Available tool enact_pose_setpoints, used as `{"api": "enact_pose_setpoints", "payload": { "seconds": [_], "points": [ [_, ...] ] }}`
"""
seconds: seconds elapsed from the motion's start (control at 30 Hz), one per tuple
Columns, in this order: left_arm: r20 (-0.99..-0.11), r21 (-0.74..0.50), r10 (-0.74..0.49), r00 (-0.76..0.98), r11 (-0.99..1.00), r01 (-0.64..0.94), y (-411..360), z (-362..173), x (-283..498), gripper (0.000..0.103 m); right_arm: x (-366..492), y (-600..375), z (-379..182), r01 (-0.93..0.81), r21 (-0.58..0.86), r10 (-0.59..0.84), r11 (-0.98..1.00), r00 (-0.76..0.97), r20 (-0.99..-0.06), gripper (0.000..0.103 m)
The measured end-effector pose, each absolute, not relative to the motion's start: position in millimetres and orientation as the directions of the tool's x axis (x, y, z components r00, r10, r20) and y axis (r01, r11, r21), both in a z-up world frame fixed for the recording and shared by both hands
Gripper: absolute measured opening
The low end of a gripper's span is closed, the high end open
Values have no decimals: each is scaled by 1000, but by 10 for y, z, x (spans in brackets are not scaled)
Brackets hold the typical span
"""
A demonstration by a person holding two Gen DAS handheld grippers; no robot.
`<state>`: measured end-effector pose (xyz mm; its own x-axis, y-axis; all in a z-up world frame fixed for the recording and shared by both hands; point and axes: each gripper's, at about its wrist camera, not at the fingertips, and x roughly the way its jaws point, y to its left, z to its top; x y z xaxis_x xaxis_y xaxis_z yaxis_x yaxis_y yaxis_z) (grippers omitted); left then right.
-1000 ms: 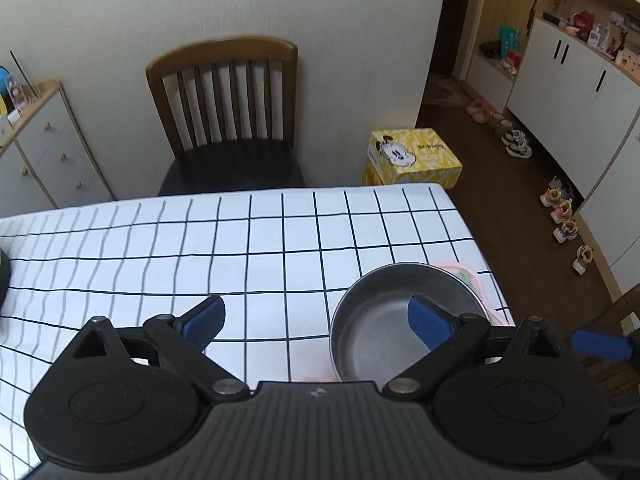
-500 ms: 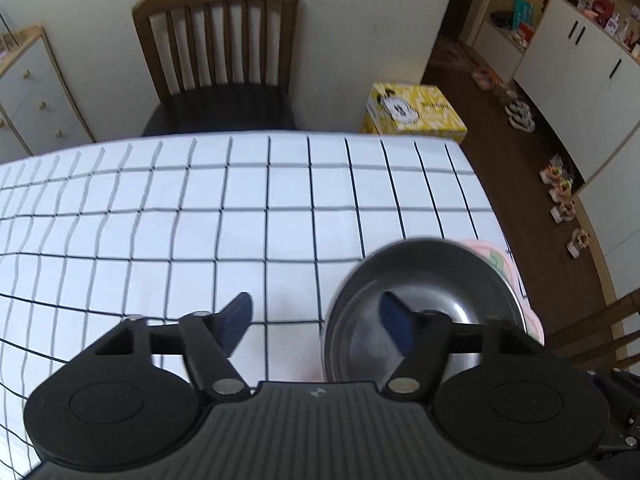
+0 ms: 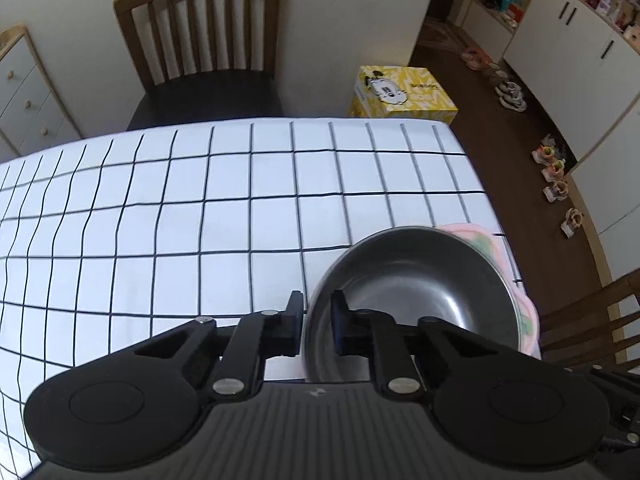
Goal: Organize plates and bowls
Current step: 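Close both tools on the pink pot rim and lift it, then carry the pink pot with both tools toward the steel bowl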
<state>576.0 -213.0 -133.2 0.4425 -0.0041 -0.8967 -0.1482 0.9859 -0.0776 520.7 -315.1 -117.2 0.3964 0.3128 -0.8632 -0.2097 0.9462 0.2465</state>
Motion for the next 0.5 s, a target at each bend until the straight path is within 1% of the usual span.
{"api": "enact_pose_setpoints", "payload": {
  "seconds": [0.2,0.5],
  "points": [
    [-887,-59,6,461,990,-125,-2215,-1239,5709,12,5202,-3164,-1144,-198,229,293,953,408,-865,24],
    [-860,-32,21,510,995,-96,-2337,-942,5565,12,5126,-3209,-931,-219,195,277,956,462,-843,20]
  ]
}}
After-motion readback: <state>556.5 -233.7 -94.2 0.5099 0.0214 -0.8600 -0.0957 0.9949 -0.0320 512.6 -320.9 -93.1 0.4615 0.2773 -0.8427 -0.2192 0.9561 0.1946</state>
